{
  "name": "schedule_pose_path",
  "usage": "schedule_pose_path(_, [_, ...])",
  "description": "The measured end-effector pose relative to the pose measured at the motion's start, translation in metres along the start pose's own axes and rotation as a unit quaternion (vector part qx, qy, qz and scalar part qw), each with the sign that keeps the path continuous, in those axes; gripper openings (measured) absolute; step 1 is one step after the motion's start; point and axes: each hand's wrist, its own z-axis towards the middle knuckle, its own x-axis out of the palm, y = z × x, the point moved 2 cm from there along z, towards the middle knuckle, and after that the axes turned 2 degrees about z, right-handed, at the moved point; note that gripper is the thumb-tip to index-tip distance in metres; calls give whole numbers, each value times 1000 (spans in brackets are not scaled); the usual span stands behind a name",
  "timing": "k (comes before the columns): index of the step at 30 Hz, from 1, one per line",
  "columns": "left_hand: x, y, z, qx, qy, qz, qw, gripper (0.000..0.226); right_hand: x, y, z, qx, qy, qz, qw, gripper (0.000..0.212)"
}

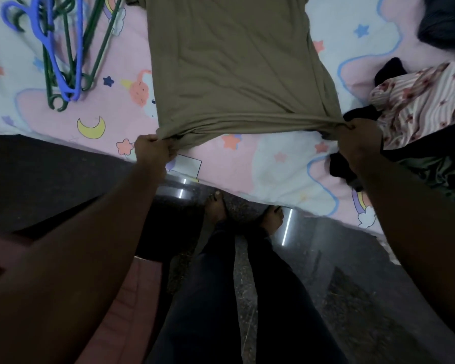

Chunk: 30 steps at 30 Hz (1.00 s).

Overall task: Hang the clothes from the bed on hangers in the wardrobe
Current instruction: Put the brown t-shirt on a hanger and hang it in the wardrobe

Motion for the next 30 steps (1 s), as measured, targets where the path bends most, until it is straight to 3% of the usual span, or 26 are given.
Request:
schedule_pose_path(2, [5,-3,-4,-21,86,33,996,11,-2,0,4,-3,-9,48,999,45])
schedule_pose_path(4, [6,-1,0,-34,111,99,988,18,-2,0,2,-1,-26,119,993,34])
schedule_pose_path(8, [7,11,14,6,39,138,990,36,12,-5,-10,6,-6,161,987,22])
schedule_pose_path(10, [10,17,16,45,8,147,988,30,22,-15,-15,20,32,170,985,9])
schedule_pose_path(12, [15,21,13,64,14,140,988,21,29,-23,-18,26,64,180,981,19])
schedule_pose_path(17, [24,29,17,47,23,147,988,20,27,-20,-19,36,82,187,978,19])
schedule_pose_path(21, [15,19,21,7,20,164,986,20,12,-20,-12,50,75,108,990,16])
schedule_pose_path(25, [7,-29,7,89,89,150,981,17,-18,21,3,65,120,184,974,18])
schedule_pose_path(28, [-6,-79,-21,217,70,106,968,14,-55,57,4,-22,29,316,948,20])
schedule_pose_path(30, [-24,-85,-28,226,26,54,972,10,-63,44,1,-12,-20,340,940,20])
